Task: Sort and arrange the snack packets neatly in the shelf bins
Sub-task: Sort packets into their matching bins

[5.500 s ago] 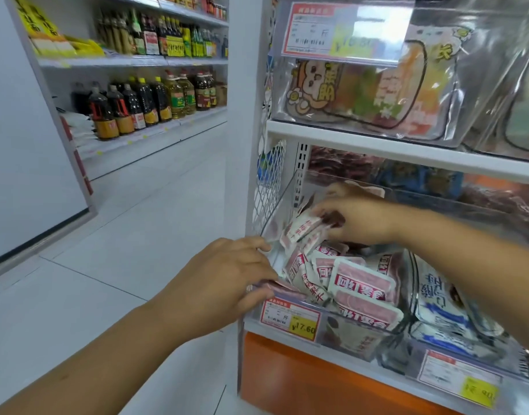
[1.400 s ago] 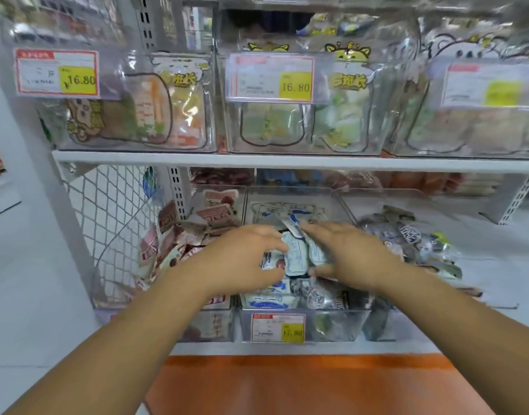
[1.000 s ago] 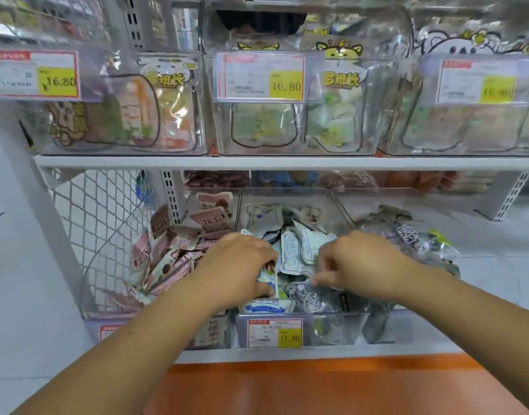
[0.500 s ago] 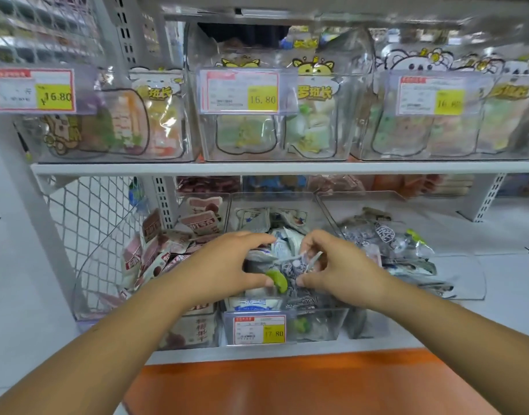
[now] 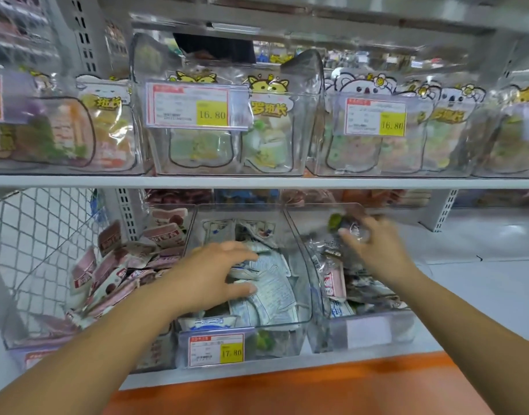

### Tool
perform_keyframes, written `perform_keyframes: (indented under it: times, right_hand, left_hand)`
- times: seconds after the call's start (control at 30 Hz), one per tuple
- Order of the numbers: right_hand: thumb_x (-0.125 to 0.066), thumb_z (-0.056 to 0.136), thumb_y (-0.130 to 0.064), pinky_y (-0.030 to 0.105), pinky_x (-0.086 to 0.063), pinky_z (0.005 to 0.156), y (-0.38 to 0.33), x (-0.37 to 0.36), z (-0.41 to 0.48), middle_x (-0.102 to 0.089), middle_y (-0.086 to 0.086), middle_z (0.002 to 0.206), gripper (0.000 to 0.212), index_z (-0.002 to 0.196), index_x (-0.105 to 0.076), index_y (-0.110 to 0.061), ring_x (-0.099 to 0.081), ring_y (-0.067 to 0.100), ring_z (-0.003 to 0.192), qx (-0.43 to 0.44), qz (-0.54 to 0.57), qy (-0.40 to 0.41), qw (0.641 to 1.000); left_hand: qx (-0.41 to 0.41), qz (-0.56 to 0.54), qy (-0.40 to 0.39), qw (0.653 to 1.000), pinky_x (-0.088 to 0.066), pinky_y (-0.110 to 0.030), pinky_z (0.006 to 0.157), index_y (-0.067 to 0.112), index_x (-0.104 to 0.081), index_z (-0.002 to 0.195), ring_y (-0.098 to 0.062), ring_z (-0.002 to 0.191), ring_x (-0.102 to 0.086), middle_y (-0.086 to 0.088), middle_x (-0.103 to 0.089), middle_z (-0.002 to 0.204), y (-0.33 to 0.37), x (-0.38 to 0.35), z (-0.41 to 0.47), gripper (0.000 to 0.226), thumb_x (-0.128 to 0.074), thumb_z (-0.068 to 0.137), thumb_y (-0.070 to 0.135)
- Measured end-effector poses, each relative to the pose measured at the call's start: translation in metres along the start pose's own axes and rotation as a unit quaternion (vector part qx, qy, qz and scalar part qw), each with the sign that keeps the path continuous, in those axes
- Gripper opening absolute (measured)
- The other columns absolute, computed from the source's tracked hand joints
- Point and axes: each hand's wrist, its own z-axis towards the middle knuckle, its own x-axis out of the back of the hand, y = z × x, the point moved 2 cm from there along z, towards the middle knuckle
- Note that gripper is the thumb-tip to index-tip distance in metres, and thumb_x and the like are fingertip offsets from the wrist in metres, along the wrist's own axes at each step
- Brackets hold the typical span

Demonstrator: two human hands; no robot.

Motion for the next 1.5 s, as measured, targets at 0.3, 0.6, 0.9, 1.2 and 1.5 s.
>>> perform_keyframes:
  times: [0.3,0.6,0.9,1.2,1.5]
  right_hand:
    - [-0.037,0.09,-0.065,0.041,-0.036,0.099,-0.031,-0.001,-0.001,-0.051,0.016,0.132,0.062,0.146,-0.031,-0.039,-0.042,0.035,0.125,0.08,-0.284,-0.049,0.954]
    - [-0.064,0.089,-0.032,0.034,-0.048,0.092,-0.093,-0.03,-0.05,-0.069,-0.015,0.107,0.024,0.112,-0.069,-0.038,-0.057,0.005,0.104,0.358,-0.138,-0.296,0.875]
    - [-0.077,0.067,-0.057,0.036,-0.042,0.083,-0.126,-0.081,-0.025,-0.039,0.004,0.125,0.083,0.129,-0.03,-0.028,-0.048,0.027,0.111,0.327,-0.388,-0.358,0.784]
    - [-0.059,0.088,-0.038,0.028,-0.036,0.061,-0.126,-0.073,-0.011,-0.053,-0.006,0.077,0.017,0.082,-0.051,-0.024,-0.049,0.021,0.075,0.331,-0.355,-0.275,0.83]
    - [-0.049,0.096,-0.044,0.032,-0.043,0.084,-0.132,-0.059,-0.037,-0.058,-0.017,0.101,0.057,0.143,-0.021,-0.057,-0.055,0.019,0.102,0.291,-0.374,-0.479,0.739]
  left_hand:
    - [-0.091,0.119,-0.029,0.988,-0.005,-0.045,0.118,0.056,-0.043,0.134,-0.003,0.144,-0.004,0.024,-0.014,0.157,0.02,-0.009,0.002,0.063,-0.063,0.075,0.068]
    - [-0.04,0.099,-0.068,0.992,-0.03,-0.04,0.104,0.052,-0.051,0.129,-0.01,0.129,-0.043,0.021,-0.053,0.135,-0.002,-0.011,0.02,0.049,-0.059,0.082,0.064]
    - [-0.046,0.123,0.054,0.99,-0.026,-0.036,0.112,0.041,-0.054,0.13,-0.013,0.135,-0.033,0.014,-0.046,0.142,-0.024,0.0,0.01,0.044,-0.049,0.09,0.06]
    - [-0.063,0.114,0.024,0.991,-0.01,-0.032,0.114,0.051,-0.032,0.141,-0.003,0.14,-0.018,0.024,-0.023,0.152,-0.028,-0.003,-0.017,0.073,-0.049,0.076,0.08]
    - [-0.061,0.18,0.026,0.982,-0.022,-0.042,0.11,0.053,-0.018,0.145,-0.014,0.145,-0.014,0.013,-0.011,0.16,-0.024,-0.01,-0.008,0.069,-0.054,0.087,0.062]
